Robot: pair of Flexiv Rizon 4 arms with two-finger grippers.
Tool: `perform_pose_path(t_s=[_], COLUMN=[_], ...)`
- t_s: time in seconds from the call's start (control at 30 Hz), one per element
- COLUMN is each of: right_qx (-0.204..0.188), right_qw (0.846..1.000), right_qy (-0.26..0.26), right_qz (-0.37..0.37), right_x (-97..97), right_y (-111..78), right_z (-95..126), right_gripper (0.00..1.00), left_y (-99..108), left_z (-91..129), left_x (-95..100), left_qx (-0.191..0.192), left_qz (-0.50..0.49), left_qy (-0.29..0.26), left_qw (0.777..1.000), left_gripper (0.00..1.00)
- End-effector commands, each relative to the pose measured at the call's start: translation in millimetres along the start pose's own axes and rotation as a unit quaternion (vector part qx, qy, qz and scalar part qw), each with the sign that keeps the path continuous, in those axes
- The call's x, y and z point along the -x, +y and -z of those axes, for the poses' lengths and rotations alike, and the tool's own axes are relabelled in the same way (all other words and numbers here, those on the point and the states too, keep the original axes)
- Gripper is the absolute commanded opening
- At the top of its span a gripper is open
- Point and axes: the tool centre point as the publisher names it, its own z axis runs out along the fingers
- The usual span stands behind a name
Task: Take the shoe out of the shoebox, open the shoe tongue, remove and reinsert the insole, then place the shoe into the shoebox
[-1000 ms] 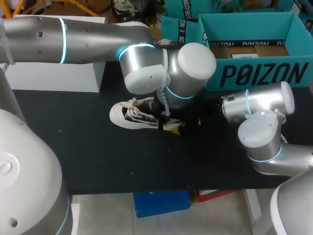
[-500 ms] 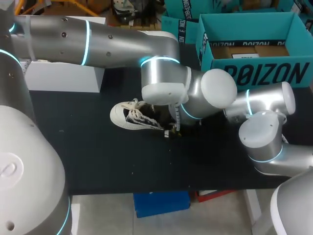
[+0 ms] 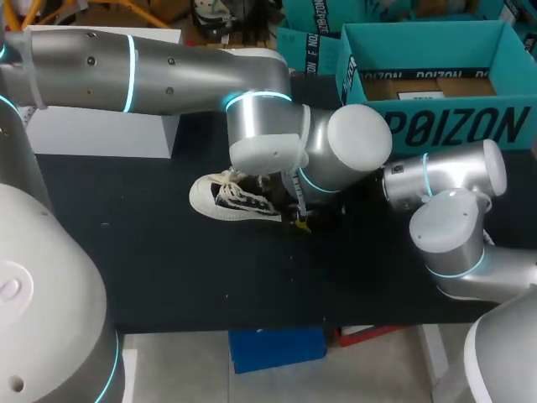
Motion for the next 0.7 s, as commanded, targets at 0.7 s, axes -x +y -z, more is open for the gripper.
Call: perform_pose_path(t_s=[0.7], right_qx=[-0.002], right_qw=[1.000], right_qy=[-0.001], right_qz=[-0.001], right_x=[0.7], right_y=[-1.6], right_z=[-8], right_gripper=[0.00], left_y=[13], left_z=[-211], left_x=[-7.8], left_qx=[-0.161], left_qz=[-0.109], left_qy=[0.137], left_qw=[0.971], left_gripper=[0.00])
